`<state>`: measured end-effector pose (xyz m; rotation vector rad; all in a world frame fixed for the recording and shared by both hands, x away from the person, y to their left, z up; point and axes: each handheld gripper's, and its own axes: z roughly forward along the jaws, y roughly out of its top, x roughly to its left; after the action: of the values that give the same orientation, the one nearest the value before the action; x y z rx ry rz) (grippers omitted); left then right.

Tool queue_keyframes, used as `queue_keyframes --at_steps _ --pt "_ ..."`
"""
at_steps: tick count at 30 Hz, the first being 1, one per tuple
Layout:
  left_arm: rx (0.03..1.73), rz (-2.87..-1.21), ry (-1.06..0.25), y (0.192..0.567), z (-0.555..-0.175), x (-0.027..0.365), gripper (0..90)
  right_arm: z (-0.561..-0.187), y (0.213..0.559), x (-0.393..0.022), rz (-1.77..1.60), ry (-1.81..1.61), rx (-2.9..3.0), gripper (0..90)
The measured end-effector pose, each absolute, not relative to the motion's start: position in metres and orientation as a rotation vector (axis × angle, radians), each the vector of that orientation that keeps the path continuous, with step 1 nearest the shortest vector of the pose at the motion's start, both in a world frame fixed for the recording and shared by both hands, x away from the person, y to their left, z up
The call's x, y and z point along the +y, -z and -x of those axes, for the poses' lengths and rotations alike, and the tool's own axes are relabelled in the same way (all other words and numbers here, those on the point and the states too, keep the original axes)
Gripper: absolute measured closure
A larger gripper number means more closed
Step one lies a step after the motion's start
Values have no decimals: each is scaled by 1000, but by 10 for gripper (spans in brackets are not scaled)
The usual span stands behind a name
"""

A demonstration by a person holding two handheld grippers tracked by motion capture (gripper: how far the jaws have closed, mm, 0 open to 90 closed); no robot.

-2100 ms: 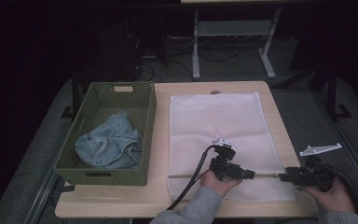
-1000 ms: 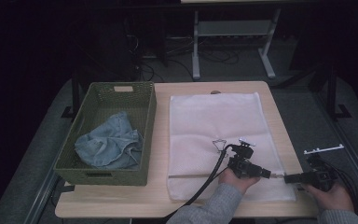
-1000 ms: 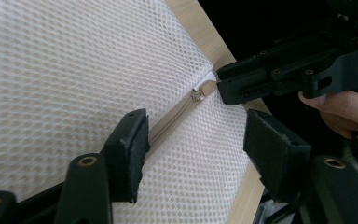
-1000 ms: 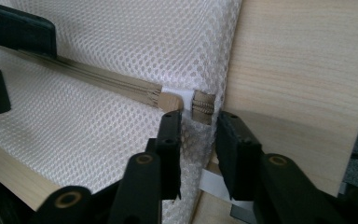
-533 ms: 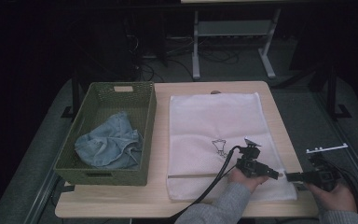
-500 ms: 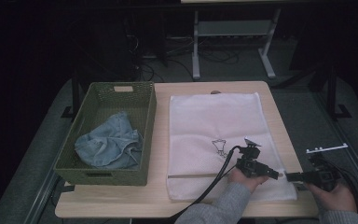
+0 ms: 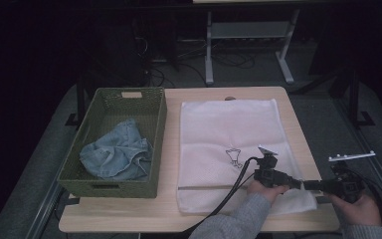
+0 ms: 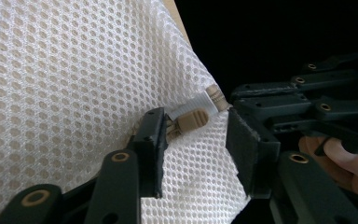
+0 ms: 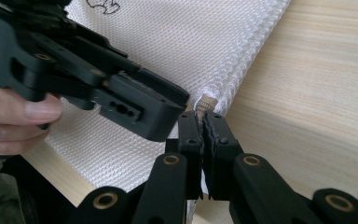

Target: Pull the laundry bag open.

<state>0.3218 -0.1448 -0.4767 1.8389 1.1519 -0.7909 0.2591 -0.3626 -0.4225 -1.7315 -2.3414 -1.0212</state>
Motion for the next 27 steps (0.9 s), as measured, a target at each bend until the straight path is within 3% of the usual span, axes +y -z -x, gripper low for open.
queue_keyframes --at_steps 8,13,18,24,27 --pt "1160 -1876 738 480 -321 -144 690 -259 423 -360 1714 1013 -2356 864" --pt "1163 -1864 763 484 -321 -138 690 -260 424 -359 1712 1000 -2359 863" --pt "1147 -1871 774 485 -322 -133 776 -260 426 -359 1716 984 -2361 863" --pt "1153 -1869 786 486 -321 -135 776 -260 428 -360 1719 983 -2356 863" --pt "1144 -1915 740 485 -320 -136 848 -261 430 -360 1719 965 -2355 859"
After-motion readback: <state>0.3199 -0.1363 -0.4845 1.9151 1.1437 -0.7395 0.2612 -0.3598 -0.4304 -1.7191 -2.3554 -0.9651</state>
